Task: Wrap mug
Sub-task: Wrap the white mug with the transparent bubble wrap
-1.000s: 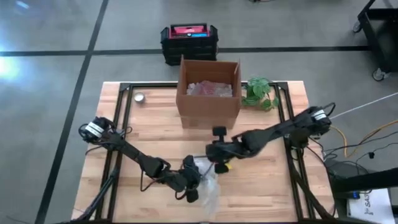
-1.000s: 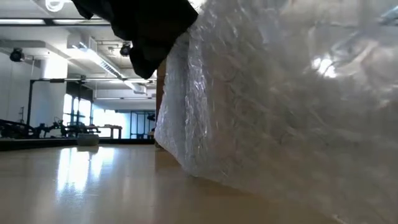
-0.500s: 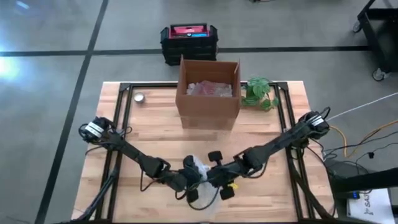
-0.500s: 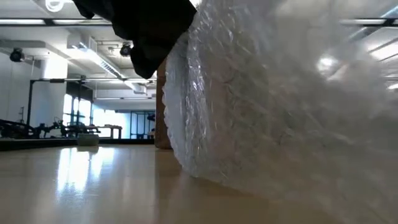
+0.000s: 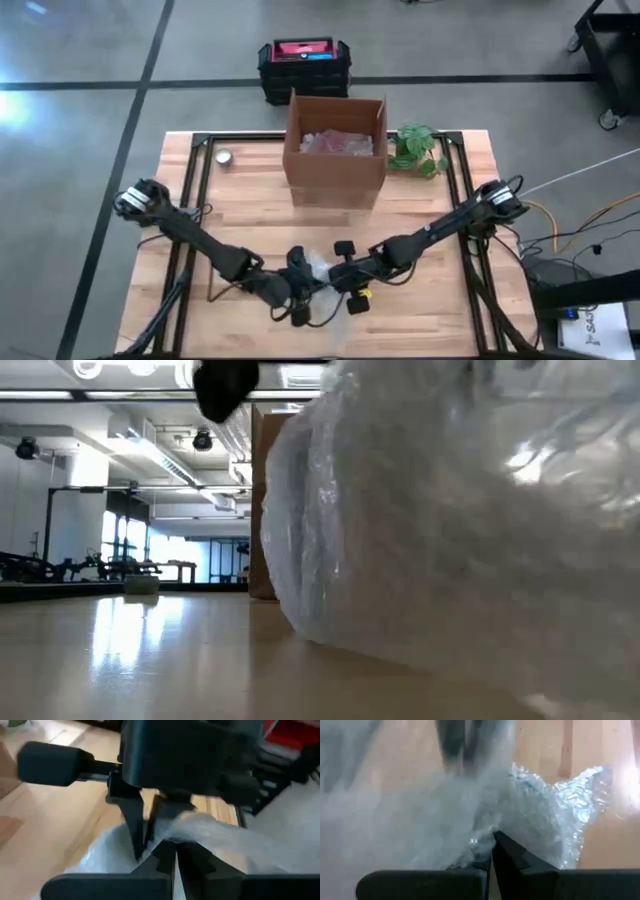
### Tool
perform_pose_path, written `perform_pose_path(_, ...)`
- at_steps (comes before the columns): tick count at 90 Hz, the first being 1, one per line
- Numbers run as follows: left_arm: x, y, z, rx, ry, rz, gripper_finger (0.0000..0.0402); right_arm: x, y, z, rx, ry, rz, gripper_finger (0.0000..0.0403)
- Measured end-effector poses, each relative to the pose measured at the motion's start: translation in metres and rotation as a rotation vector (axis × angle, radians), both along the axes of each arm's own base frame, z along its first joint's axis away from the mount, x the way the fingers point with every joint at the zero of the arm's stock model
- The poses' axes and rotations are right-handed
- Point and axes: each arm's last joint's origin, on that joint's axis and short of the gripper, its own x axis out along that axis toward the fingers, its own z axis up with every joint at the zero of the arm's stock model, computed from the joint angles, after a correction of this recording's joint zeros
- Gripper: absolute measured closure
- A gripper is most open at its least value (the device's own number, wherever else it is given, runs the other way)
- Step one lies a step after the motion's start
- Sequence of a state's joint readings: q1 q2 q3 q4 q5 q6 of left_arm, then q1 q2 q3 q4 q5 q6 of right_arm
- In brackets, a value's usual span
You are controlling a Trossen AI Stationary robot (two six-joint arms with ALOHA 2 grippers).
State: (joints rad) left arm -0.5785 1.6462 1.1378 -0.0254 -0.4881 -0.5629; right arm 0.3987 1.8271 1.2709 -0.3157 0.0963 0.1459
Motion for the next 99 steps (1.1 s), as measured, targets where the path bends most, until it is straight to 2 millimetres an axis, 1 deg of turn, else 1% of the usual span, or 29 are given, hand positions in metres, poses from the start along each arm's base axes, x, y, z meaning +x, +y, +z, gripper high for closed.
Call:
perform_pose_path(7, -0.012, -0.005, 0.012, -0.003, -0.002, -0.028, 0.04, 0.0, 0.0, 0.0, 0.0, 0.0, 0.0, 0.0403)
perform_pose_path(14, -0.017, -0.01, 0.019, -0.021, -0.043, -0.032, 0.04, 0.0, 0.0, 0.0, 0.0, -0.006, 0.0, 0.0403)
perform_pose_path(20, -0.019, -0.015, 0.016, 0.003, -0.059, -0.018, 0.0401, 0.001, 0.0, 0.001, -0.002, -0.012, 0.001, 0.0403)
perform_pose_path(29, -0.011, -0.021, 0.012, 0.011, -0.118, -0.031, 0.04, 0.001, 0.0, 0.001, -0.004, -0.015, 0.0, 0.0403)
perform_pose_path(37, -0.001, -0.019, 0.002, -0.001, -0.111, -0.042, 0.0401, 0.001, 0.0, 0.001, -0.004, -0.017, 0.001, 0.0403)
perform_pose_path(43, 0.005, -0.015, -0.011, 0.003, -0.06, -0.033, 0.0401, 0.001, 0.0, 0.001, -0.004, -0.017, 0.001, 0.0403)
perform_pose_path(52, 0.016, -0.005, -0.03, 0.024, -0.001, 0.015, 0.0401, 0.001, 0.0, 0.001, -0.004, -0.018, 0.0, 0.0403)
perform_pose_path(66, 0.027, 0.009, -0.049, 0.048, 0.045, 0.107, 0.0401, 0.001, 0.0, 0.003, -0.007, -0.012, 0.001, 0.0403)
perform_pose_path(73, 0.033, 0.014, -0.059, 0.041, 0.076, 0.108, 0.0401, 0.001, 0.001, 0.01, -0.021, 0.027, 0.005, 0.0403)
perform_pose_path(83, 0.037, 0.014, -0.067, 0.023, 0.097, 0.081, 0.0401, 0.002, 0.002, 0.029, -0.056, 0.088, 0.031, 0.0403)
perform_pose_path(94, 0.039, 0.014, -0.068, 0.015, 0.088, 0.077, 0.0402, 0.001, 0.001, 0.055, -0.087, 0.137, 0.027, 0.0403)
perform_pose_path(99, 0.039, 0.014, -0.068, 0.017, 0.089, 0.076, 0.0401, 0.0, 0.004, 0.064, -0.086, 0.129, 0.026, 0.0403)
